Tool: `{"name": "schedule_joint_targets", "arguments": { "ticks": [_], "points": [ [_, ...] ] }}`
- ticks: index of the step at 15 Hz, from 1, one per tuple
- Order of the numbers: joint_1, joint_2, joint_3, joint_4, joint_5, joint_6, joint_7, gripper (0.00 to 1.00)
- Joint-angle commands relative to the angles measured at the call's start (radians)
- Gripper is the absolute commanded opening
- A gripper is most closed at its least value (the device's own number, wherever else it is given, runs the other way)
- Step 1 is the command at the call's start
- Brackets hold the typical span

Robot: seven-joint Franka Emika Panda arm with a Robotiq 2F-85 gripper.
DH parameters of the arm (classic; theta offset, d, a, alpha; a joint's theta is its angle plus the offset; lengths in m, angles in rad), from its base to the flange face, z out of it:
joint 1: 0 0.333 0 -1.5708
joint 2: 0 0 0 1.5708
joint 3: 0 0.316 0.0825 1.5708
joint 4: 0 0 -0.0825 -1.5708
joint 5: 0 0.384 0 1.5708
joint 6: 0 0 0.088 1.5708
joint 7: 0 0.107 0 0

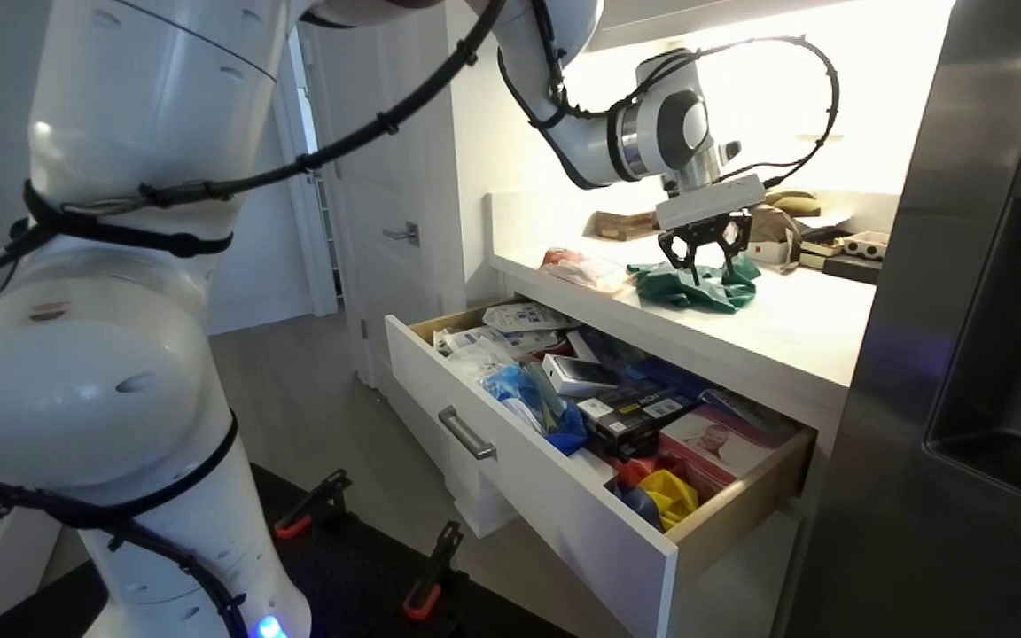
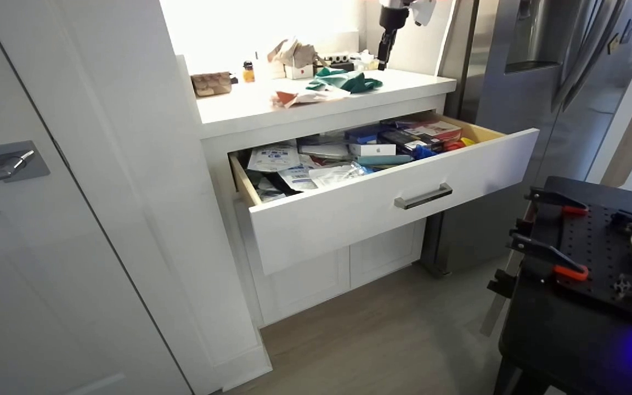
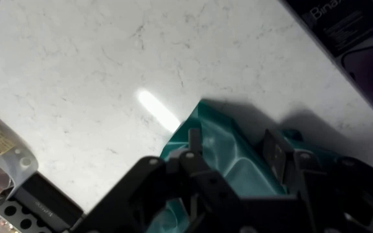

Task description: Open the top most drawer of the cabinet and put the fabric in the drawer.

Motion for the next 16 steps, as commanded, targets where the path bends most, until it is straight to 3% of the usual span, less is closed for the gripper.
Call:
{"name": "schedule_joint_targets", "arguments": {
  "ticks": [1,7,16],
  "points": [
    [0.055,0.116,-0.043,0.245,0.179,-0.139,-0.089,0.8],
    [0.086,0.26,-0.063,0.514,0.342,-0.305,-0.05,0.8],
    [0.088,0.429,-0.066,0.825,0.47,-0.638,0.173,0.8]
  ]
}}
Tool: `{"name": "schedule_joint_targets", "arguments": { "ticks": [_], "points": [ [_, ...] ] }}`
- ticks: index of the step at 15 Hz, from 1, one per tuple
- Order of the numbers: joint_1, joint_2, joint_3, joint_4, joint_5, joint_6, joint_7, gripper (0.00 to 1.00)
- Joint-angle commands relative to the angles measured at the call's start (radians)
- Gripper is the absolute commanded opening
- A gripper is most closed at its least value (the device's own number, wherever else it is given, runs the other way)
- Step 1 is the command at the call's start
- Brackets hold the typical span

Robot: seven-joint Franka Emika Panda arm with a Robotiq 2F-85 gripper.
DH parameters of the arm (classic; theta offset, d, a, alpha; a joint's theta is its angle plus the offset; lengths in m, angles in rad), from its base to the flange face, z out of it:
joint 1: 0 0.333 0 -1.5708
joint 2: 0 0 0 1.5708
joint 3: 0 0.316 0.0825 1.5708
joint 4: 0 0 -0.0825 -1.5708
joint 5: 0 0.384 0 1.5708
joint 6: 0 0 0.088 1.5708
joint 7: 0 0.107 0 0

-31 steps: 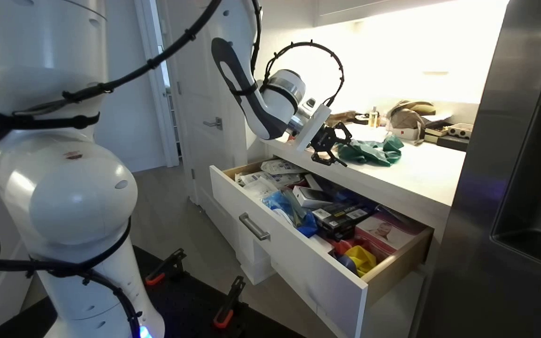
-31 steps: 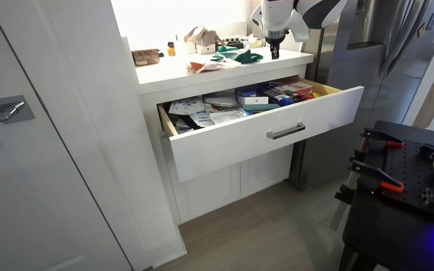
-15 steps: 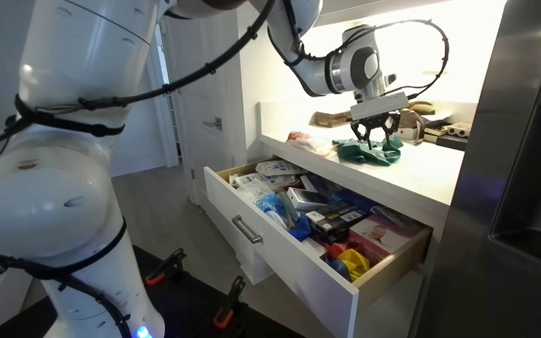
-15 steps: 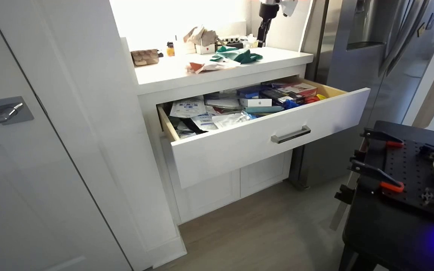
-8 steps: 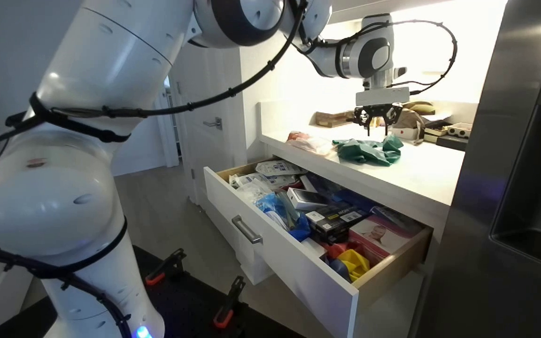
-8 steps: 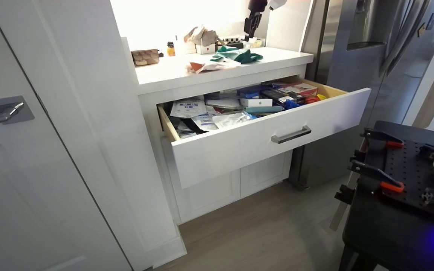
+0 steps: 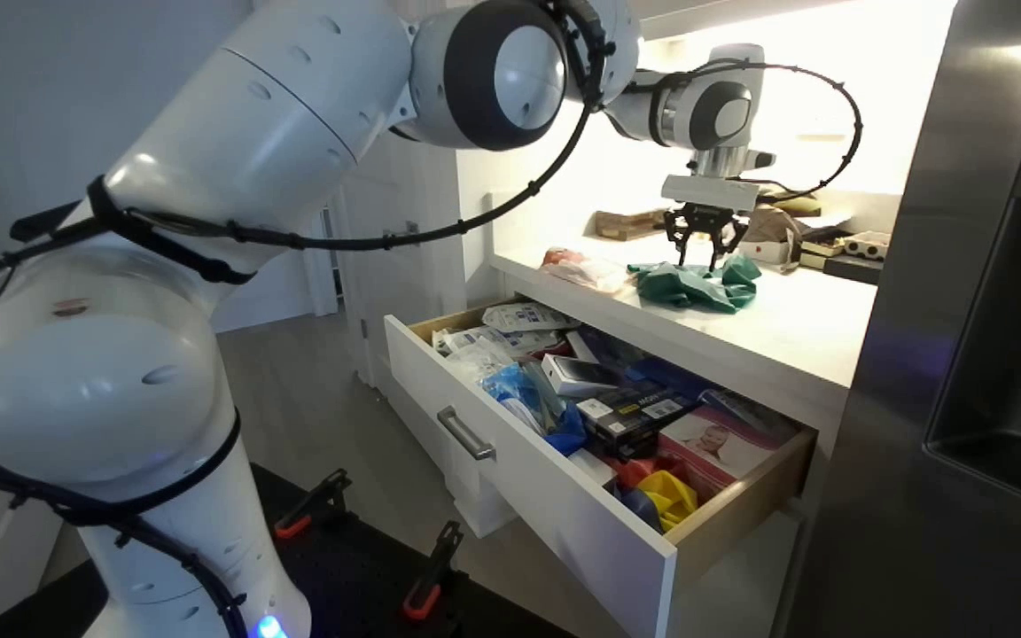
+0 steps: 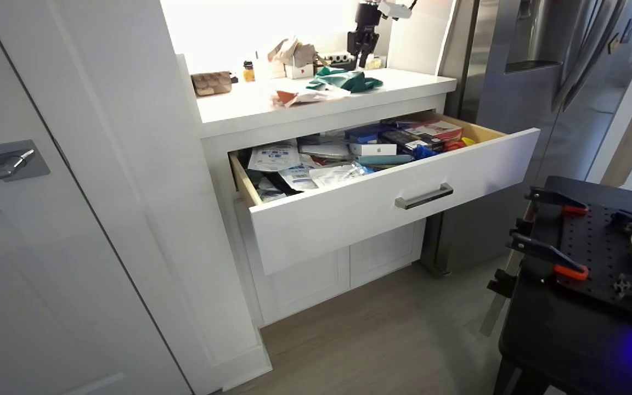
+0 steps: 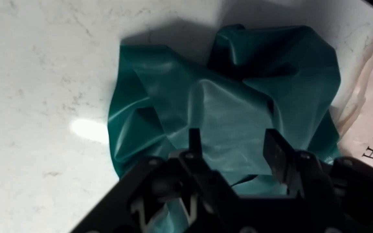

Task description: Open the top most drawer of the cabinet and put the fabric in the drawer.

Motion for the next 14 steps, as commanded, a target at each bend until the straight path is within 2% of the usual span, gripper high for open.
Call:
{"name": "schedule_joint_targets", "arguments": {
  "ticks": [1,5,9,13,14],
  "points": [
    [0.009,0.075,-0.006,0.171,0.064,-0.15,0.081,0.8],
    [0.0,0.114,0.018,0.265,0.135,-0.279,0.095,0.8],
    [0.007,0.096,0.046,0.229,0.132,-0.298,0.069,0.8],
    [0.03,0.085,0.041,0.202,0.101,-0.325,0.055,0.8],
    [0.038,0.085,0.034,0.208,0.081,-0.361,0.044,0.8]
  ]
}}
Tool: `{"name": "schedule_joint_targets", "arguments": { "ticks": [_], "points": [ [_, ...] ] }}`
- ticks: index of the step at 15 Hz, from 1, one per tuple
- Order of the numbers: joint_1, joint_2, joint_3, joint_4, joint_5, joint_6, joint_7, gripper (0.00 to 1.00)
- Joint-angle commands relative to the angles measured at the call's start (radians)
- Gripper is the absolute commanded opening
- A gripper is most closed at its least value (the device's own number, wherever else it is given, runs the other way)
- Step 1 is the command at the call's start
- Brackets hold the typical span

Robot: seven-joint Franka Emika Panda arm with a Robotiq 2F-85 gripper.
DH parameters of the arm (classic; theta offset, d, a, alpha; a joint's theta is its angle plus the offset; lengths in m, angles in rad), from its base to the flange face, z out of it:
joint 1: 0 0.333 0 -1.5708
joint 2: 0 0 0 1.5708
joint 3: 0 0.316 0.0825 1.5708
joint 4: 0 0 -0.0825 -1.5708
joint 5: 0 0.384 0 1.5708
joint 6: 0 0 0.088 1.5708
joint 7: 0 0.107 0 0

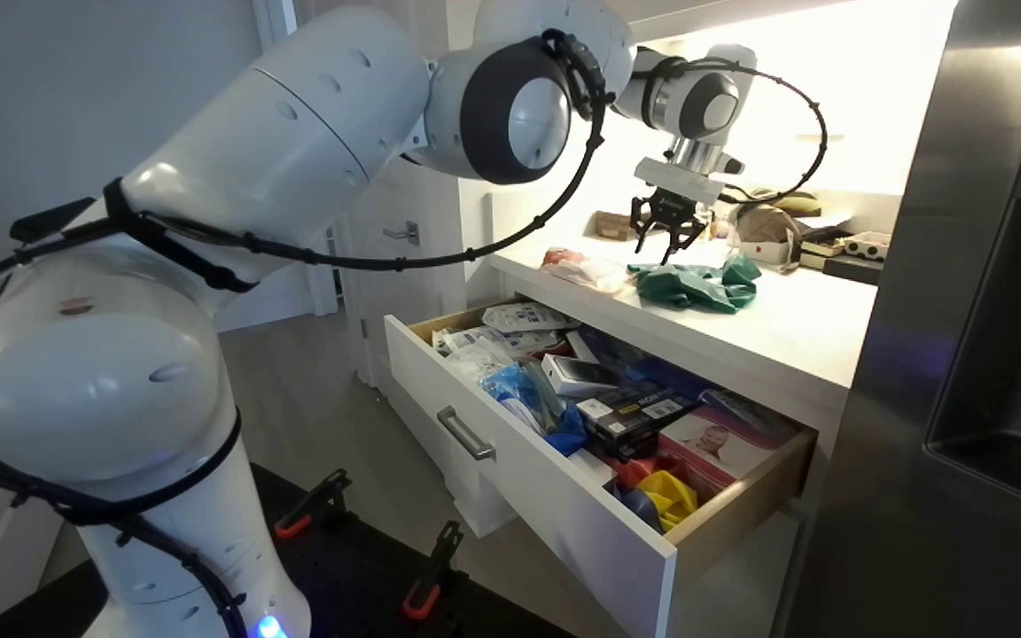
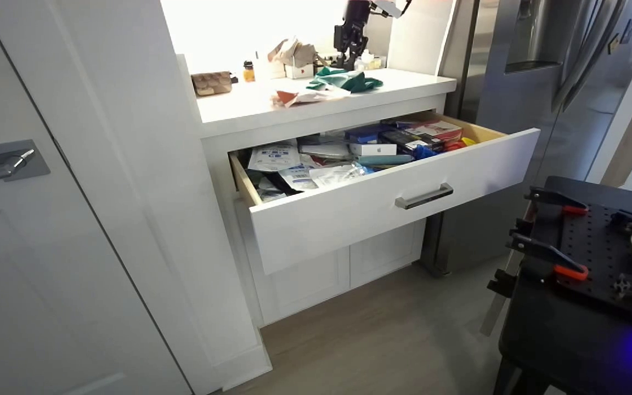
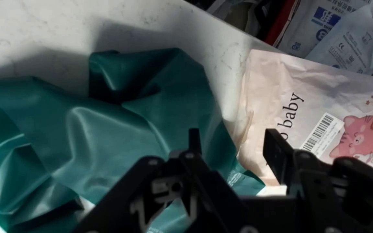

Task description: Open the top most drawer of the cabinet and put the fabric in the drawer.

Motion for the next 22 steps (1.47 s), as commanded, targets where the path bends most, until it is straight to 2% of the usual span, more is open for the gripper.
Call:
{"name": "schedule_joint_targets", "arguments": {
  "ticks": [1,5,9,12,17,22],
  "points": [
    [0.024,-0.011,-0.015,0.005,-0.061,-0.102,-0.038,0.8],
    [0.056,-0.021,-0.049,-0.008,-0.202,-0.151,-0.066,0.8],
    [0.082,-0.026,-0.081,-0.027,-0.336,-0.098,-0.095,0.8],
    [0.09,-0.025,-0.087,-0.038,-0.396,-0.053,-0.09,0.8],
    [0.087,-0.024,-0.074,-0.067,-0.41,0.026,-0.063,0.8],
    [0.073,-0.025,-0.062,-0.094,-0.377,0.049,-0.042,0.8]
  ]
}}
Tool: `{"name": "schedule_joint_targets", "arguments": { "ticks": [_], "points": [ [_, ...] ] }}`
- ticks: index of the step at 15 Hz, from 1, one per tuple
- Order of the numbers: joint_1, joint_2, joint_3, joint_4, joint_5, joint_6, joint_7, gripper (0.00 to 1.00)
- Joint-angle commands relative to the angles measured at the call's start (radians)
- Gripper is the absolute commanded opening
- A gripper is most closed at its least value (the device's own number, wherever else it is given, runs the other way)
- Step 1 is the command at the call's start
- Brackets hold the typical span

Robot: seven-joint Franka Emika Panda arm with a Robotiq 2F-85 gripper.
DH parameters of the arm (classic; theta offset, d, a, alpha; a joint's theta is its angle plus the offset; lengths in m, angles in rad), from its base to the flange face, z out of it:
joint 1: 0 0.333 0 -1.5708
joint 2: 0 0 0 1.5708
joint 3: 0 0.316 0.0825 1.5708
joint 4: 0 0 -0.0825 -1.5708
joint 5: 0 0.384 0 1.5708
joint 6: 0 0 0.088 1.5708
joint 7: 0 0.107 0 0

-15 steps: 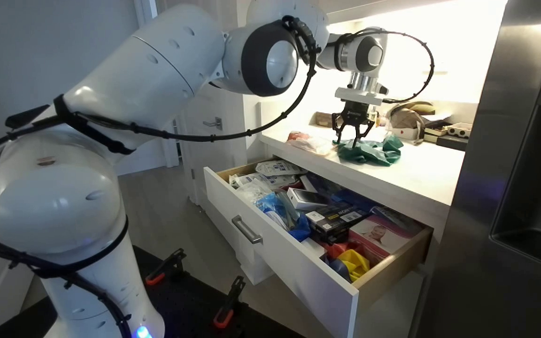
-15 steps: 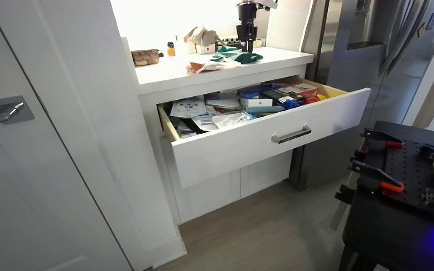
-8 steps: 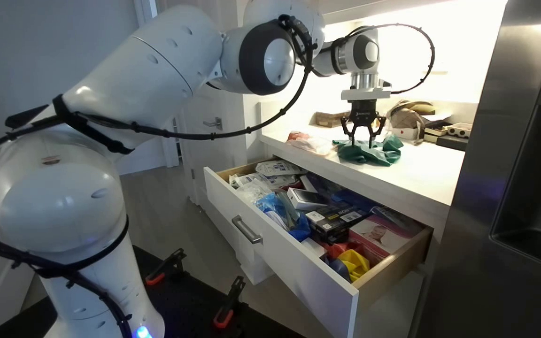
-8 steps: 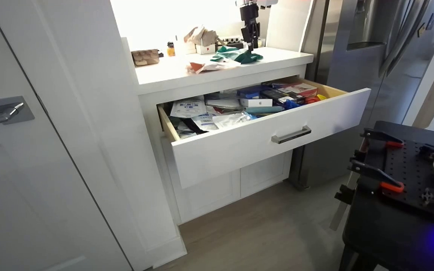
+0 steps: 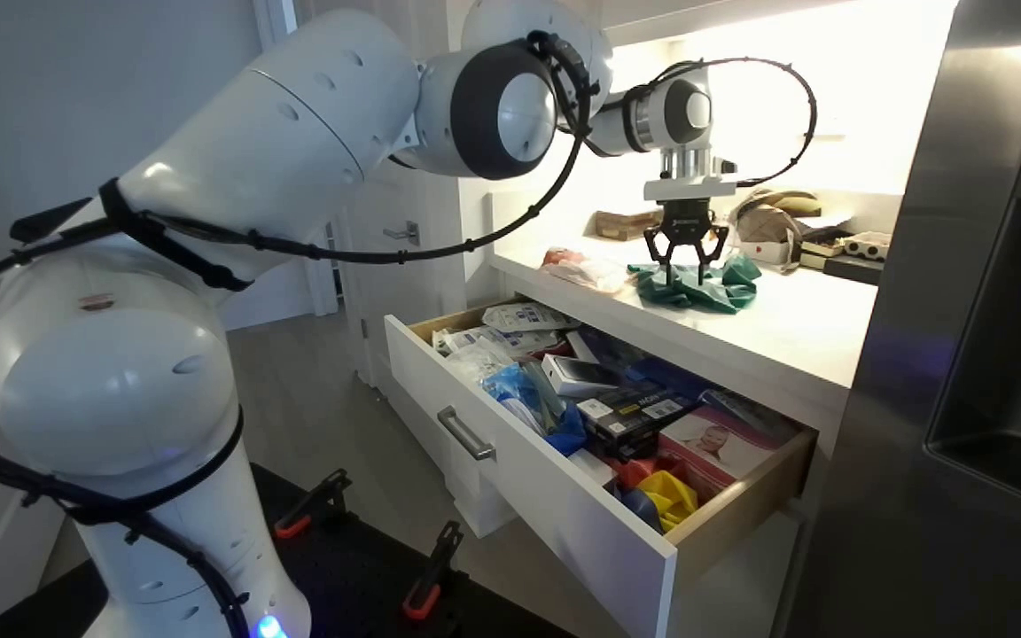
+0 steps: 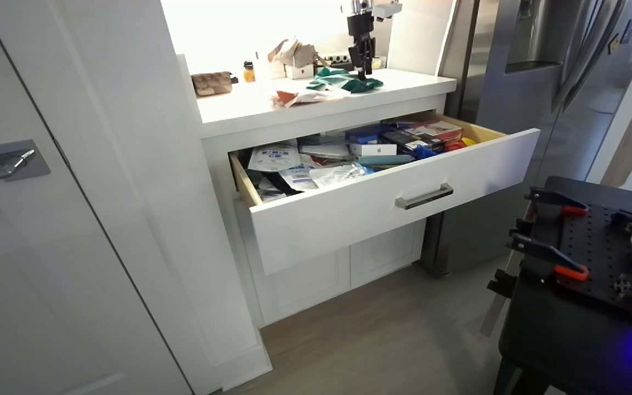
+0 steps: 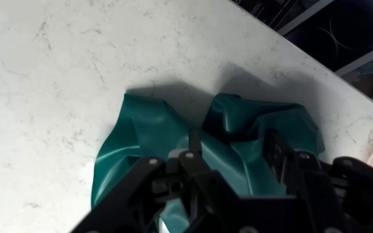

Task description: Open the top most drawer of the cabinet and put the fabric in the drawer.

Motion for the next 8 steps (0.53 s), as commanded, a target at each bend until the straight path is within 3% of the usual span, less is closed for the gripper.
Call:
{"name": "schedule_joint_targets", "arguments": {
  "ticks": [1,2,3,5,8],
  "points": [
    [-0.008,-0.028,0.006,-0.05,0.022,0.033,0.028,0.8],
    [-0.011,-0.03,0.008,-0.054,0.03,0.045,0.031,0.74],
    [-0.012,-0.033,0.009,-0.058,0.034,0.051,0.025,0.31],
    [-0.014,-0.035,0.007,-0.061,0.043,0.065,0.026,0.33],
    [-0.019,-0.039,0.004,-0.068,0.049,0.079,0.031,0.1]
  ]
}}
